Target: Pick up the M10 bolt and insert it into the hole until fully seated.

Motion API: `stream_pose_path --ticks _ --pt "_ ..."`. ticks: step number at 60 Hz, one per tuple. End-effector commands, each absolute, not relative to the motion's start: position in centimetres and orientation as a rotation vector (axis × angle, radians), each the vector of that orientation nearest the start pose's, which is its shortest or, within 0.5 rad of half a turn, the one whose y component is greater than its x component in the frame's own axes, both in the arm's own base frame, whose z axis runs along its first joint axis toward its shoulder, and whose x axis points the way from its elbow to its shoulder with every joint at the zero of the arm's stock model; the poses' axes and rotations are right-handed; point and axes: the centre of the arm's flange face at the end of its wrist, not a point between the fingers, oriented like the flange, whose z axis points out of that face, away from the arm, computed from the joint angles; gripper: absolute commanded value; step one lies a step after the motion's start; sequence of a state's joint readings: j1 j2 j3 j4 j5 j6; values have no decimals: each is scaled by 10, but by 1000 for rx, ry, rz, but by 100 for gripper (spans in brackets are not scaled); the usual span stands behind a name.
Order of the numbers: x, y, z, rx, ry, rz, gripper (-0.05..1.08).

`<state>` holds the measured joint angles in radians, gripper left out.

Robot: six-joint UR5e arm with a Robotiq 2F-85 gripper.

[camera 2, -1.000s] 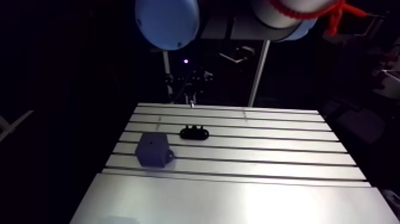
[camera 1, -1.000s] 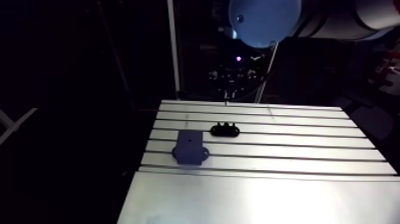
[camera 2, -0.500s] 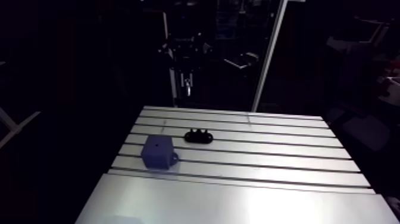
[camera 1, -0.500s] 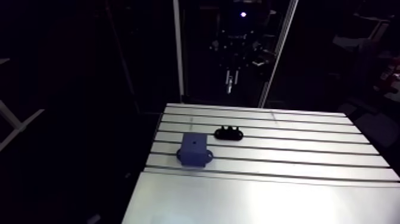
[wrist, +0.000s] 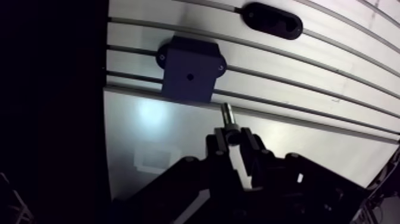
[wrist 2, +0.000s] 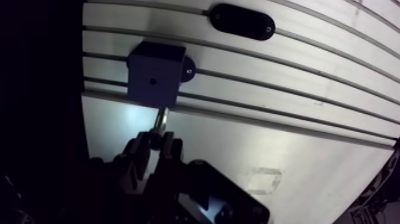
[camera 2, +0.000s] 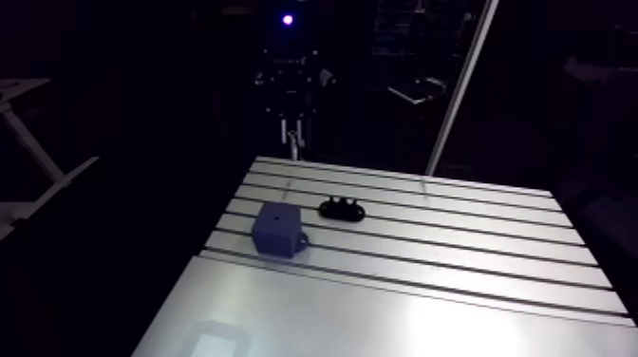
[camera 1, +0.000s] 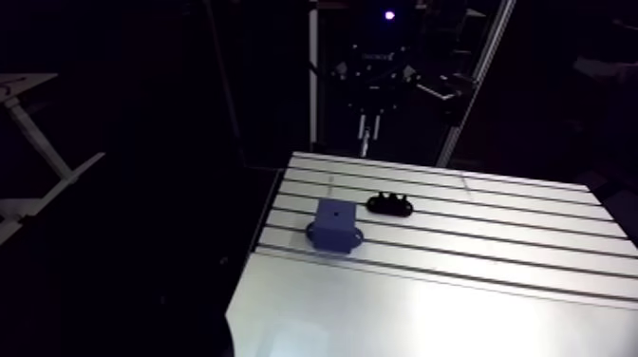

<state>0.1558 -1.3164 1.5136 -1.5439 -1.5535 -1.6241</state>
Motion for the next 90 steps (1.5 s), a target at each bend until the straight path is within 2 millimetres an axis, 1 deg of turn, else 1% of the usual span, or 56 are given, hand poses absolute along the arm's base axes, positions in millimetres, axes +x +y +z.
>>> stream_pose_path --ticks 1,11,13,14,15,17,29,47,60,69,76,90 --pt "-530 -241 362 -363 2897 6 108" --pt "-531 -245 354 -365 2883 4 108" --pt "-530 -247 353 -369 2881 5 108" --pt "-529 -251 350 -379 2877 8 108" --pt "-528 -259 344 -391 2865 13 108" --pt "-528 -260 342 -390 2862 14 108" --pt "-532 -261 334 -389 2874 13 108" --pt "-530 -262 327 -396 2884 17 108" --pt "-523 -265 322 -400 2874 16 108" --pt "-518 -265 314 -399 2863 18 108" --pt "-518 -264 314 -414 2915 18 108" --pt "-511 -263 314 -411 2926 15 108"
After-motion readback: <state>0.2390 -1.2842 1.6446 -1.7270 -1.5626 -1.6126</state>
